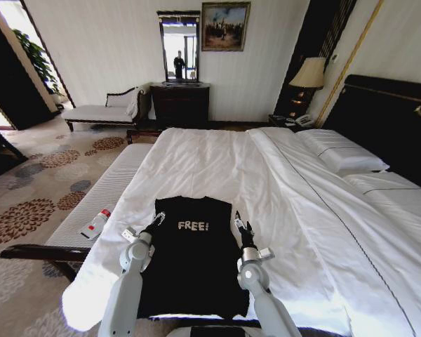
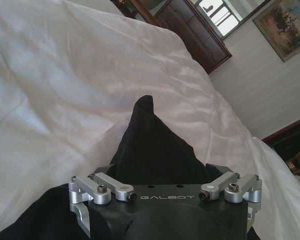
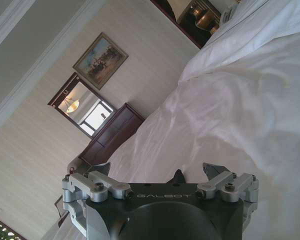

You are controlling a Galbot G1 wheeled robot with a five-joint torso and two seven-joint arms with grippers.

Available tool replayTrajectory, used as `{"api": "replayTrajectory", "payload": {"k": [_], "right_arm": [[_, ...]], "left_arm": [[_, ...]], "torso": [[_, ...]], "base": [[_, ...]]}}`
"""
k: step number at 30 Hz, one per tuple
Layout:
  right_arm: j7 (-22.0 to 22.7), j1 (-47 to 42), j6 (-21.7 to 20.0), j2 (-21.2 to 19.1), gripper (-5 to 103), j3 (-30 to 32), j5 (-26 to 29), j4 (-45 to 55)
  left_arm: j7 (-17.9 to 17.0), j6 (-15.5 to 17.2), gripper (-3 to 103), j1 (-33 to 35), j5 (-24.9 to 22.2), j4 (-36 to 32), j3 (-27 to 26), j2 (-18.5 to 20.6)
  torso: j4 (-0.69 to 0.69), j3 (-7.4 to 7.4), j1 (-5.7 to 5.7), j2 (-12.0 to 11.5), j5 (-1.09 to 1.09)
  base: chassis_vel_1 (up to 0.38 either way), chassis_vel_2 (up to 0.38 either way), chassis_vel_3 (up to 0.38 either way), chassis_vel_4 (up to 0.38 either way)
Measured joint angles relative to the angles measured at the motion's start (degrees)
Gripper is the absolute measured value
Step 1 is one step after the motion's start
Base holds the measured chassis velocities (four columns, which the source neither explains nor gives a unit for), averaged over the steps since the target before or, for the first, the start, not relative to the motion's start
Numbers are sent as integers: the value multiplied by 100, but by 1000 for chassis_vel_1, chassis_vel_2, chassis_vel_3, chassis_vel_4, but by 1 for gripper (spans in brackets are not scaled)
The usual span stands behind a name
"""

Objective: Fold the clothes on the bed.

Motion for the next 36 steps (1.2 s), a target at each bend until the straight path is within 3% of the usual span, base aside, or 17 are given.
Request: {"api": "replayTrajectory", "payload": {"k": [15,22,28,33,36], "right_arm": [[2,-64,17,-30,100,9,-18,56],[48,-53,16,-65,100,25,29,116],[121,39,-124,-139,100,-39,89,108],[83,744,-507,-823,100,-219,52,-455],[-376,1253,-892,-1398,100,-367,584,-771]], "left_arm": [[188,-98,100,942,535,-787,308,205],[190,-160,100,1561,436,-1591,-325,231],[113,-246,100,1761,443,-1704,-688,186],[-81,-254,100,1562,805,-1466,-627,256],[-77,-201,100,1752,1065,-1715,-630,209]], "torso": [[-1,0,0,0,-1],[0,0,0,-1,0],[0,0,0,-1,1],[-1,0,0,0,0],[0,1,2,-1,0]], "base": [[0,0,0,0],[0,0,0,0],[0,0,0,0],[0,0,0,0],[0,0,0,0]]}}
